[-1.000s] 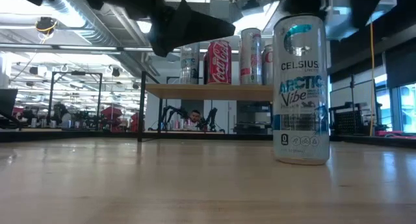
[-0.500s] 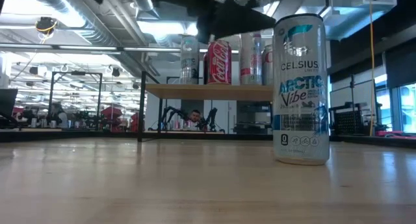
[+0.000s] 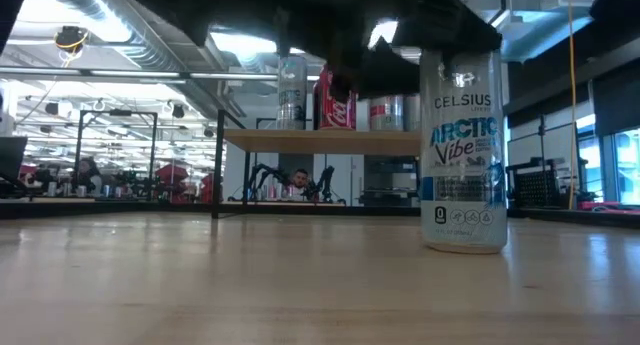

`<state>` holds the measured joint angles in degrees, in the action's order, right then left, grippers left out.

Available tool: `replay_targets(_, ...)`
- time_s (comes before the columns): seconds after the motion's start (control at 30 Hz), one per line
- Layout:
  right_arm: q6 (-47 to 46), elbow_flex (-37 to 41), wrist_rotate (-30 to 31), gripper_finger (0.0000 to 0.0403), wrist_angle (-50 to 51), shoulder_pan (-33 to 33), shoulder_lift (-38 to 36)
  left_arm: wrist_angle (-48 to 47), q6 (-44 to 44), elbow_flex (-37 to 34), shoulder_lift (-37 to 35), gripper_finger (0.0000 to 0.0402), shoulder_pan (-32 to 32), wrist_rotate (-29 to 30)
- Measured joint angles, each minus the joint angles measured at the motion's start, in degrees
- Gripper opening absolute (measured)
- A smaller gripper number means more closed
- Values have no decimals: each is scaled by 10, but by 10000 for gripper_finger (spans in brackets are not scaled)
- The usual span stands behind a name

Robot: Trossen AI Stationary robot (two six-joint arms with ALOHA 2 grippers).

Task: Place canned beverage on shelf
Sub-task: Put the white-blue soda can on the shelf aligned with the other white-blue soda can

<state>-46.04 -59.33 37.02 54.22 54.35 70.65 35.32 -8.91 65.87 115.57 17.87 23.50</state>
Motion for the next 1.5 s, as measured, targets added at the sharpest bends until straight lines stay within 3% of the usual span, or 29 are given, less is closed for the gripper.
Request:
replay_targets(0.17, 4, 0, 26, 356, -3, 0, 0, 13, 4, 0, 15, 322, -3, -1)
replay_targets(0.27, 4, 0, 37, 356, -4, 0, 0, 18, 18, 0, 15, 285, -3, -4)
replay_targets(0.4, 5, 0, 54, 356, -5, 0, 0, 18, 31, 0, 15, 206, -5, -11)
replay_targets(0.53, -2, 0, 60, 356, -6, 0, 0, -6, 44, -1, -5, 199, -6, -25)
replay_targets(0.87, -3, 52, 77, 356, -82, -6, 1, -226, 77, 0, -232, 199, -21, 10)
replay_targets(1.07, -1, 62, 101, 356, -95, -17, 1, -348, 102, 0, -371, 199, -76, 22)
replay_targets(1.2, 12, 62, 102, 356, -90, -48, 0, -377, 133, -18, -427, 199, -146, -21)
replay_targets(1.3, 33, 62, 91, 356, -91, -83, 0, -386, 136, -25, -454, 199, -217, -87)
replay_targets(1.5, 91, 62, 73, 356, -91, -156, 0, -402, 136, -28, -433, 199, -350, -221)
